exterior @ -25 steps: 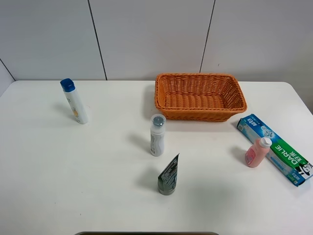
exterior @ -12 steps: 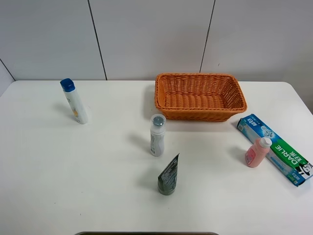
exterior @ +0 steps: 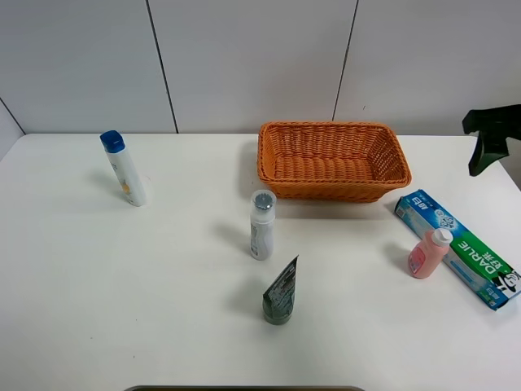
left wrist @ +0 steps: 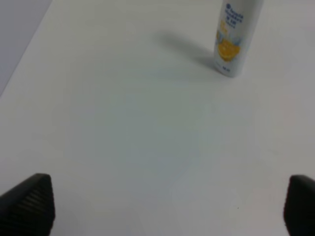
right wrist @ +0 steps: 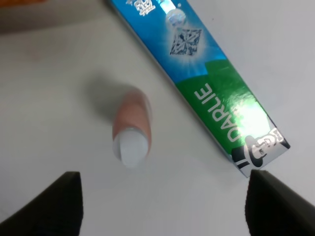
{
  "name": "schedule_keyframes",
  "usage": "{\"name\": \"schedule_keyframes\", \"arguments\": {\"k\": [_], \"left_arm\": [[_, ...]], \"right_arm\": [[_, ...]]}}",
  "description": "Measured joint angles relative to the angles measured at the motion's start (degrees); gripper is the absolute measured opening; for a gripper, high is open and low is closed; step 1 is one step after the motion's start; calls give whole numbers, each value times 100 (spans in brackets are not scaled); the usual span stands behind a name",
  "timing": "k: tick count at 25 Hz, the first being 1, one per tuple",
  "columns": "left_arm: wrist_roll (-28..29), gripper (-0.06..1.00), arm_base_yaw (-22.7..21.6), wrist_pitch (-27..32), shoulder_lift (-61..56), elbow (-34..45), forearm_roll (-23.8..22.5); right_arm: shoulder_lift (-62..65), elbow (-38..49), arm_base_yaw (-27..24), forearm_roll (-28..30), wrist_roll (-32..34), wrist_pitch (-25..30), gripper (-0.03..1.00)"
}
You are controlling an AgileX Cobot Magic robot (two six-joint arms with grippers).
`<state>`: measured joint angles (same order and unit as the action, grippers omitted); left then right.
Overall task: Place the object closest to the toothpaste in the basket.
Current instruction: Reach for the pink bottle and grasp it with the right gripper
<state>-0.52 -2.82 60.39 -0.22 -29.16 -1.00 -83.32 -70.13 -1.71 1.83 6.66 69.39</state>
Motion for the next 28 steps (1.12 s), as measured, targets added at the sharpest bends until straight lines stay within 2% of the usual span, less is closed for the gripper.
{"name": "schedule_keyframes", "arguments": {"k": [8,14,21,28], "left_arm": [[0,94,0,0,0,0,0],[0,94,0,0,0,0,0],[0,94,0,0,0,0,0],[0,94,0,0,0,0,0]], "right_arm": [[-889,7,0,-242,-269,11,71],[-994,507,0,-249,-404,-76,71],[-1045,1204,0,-334,-510,-978,71],[-1277,1331,0,-626,-811,-1697,71]]}}
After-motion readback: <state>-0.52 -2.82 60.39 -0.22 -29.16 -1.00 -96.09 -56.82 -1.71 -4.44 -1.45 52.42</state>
